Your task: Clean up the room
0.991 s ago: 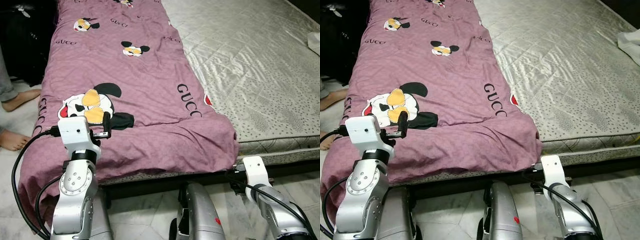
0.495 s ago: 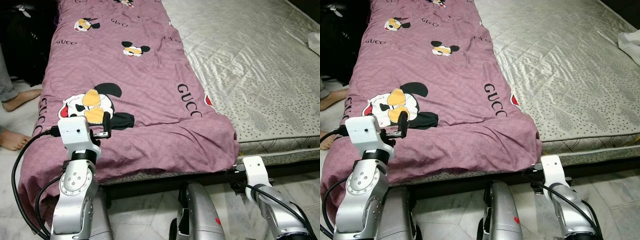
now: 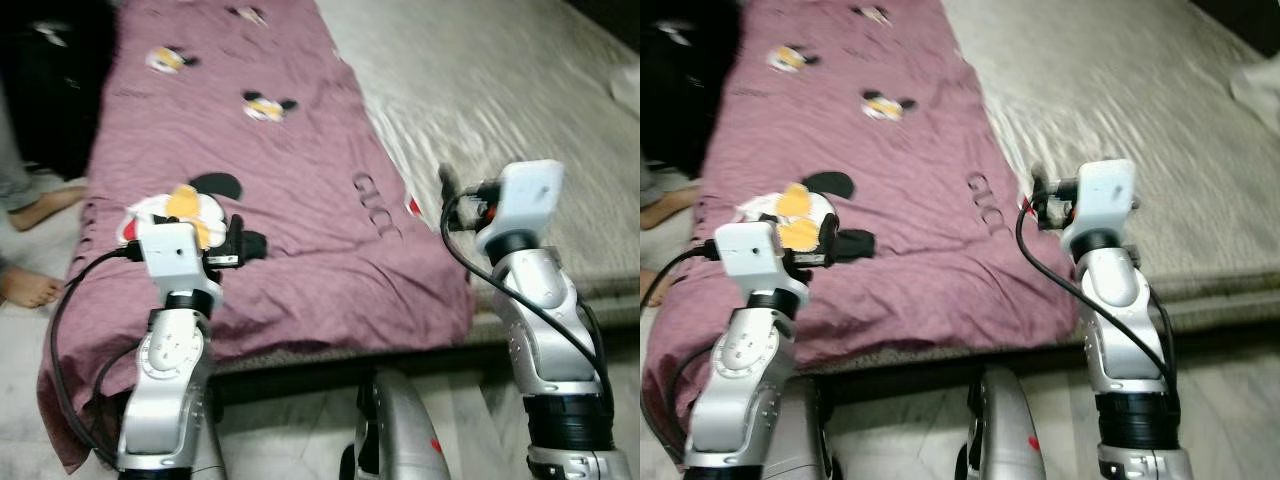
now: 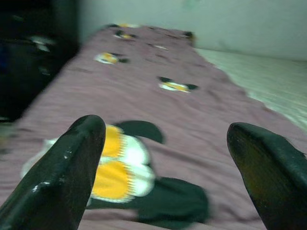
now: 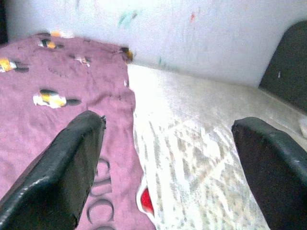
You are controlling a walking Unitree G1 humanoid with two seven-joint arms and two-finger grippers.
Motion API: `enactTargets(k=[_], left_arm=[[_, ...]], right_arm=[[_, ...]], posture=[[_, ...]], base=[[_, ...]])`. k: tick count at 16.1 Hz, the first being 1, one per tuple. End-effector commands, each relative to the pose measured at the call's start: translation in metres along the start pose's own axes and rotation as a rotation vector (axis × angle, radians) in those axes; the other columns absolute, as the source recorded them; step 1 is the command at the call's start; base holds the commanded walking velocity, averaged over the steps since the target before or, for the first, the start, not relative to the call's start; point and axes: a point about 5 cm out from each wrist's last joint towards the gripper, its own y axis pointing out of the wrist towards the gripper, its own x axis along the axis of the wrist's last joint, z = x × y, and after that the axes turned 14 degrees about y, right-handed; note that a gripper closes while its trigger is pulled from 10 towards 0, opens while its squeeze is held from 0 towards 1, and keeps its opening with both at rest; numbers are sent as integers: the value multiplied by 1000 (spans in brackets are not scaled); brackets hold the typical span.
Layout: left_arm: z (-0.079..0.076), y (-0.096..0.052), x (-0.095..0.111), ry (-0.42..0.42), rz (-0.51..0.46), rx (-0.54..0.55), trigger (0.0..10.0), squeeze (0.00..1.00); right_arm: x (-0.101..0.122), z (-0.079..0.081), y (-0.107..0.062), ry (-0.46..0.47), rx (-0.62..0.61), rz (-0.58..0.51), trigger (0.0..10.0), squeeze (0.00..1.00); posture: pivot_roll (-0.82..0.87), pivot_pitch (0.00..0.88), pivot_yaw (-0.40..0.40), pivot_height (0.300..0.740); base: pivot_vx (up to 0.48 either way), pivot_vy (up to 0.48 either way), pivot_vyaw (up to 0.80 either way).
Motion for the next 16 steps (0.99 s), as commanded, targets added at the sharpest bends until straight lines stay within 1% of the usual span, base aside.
enactTargets(k=[1, 2, 3, 4, 5, 7, 11, 12, 13, 14, 15, 16], left_arm=[[4, 0, -4, 2, 8, 7, 10000, 0], [4, 2, -4, 3, 7, 8, 10000, 0], [4, 3, -4, 4, 4, 10, 10000, 0], [4, 4, -3, 5, -5, 11, 10000, 0], [4, 4, -3, 5, -9, 11, 10000, 0], [4, 10, -2, 6, -26, 8, 10000, 0], [6, 20, -2, 7, -48, 16, 10000, 0], [8, 24, 0, 6, -61, 22, 10000, 0], [8, 26, 1, 6, -65, 24, 10000, 0], [9, 30, 0, 5, -71, 25, 10000, 0], [9, 32, 0, 5, -72, 25, 10000, 0], [8, 34, -1, 4, -77, 22, 10000, 0]], right_arm=[[-30, -7, -12, 9, -42, 116, 10000, 0], [-31, -5, -11, 13, -39, 108, 10000, 0], [-32, 0, -10, 37, -30, 99, 10000, 0], [-31, 8, -8, 80, -3, 84, 10000, 0], [-30, 10, -7, 102, 3, 75, 10000, 0], [-26, 22, 1, 160, 34, 34, 10000, 0], [-24, 34, 11, 209, 44, 6, 10000, 0], [-26, 40, 11, 222, 55, 6, 10000, 0], [-27, 42, 11, 228, 59, 4, 10000, 0], [-29, 46, 14, 240, 63, -1, 10000, 0], [-29, 47, 14, 243, 63, -4, 10000, 0], [-29, 49, 16, 251, 62, -11, 10000, 0]], posture=[[-11, 95, -71, 538], [-8, 84, -69, 538], [-7, 70, -66, 538], [-7, 53, -63, 538], [-6, 39, -60, 538], [-11, 0, -50, 543], [-13, 0, -40, 578], [-12, 0, -33, 593], [-14, 0, -30, 598], [-18, 0, -21, 613], [-19, 0, -18, 618], [-22, 0, -12, 633]], base=[[0, 0, 0], [0, 0, 0], [0, 0, 0], [0, 0, 0], [0, 0, 0], [0, 0, 0], [0, 0, 0], [0, 0, 0], [0, 0, 0], [0, 0, 0], [0, 0, 0], [0, 0, 0]])
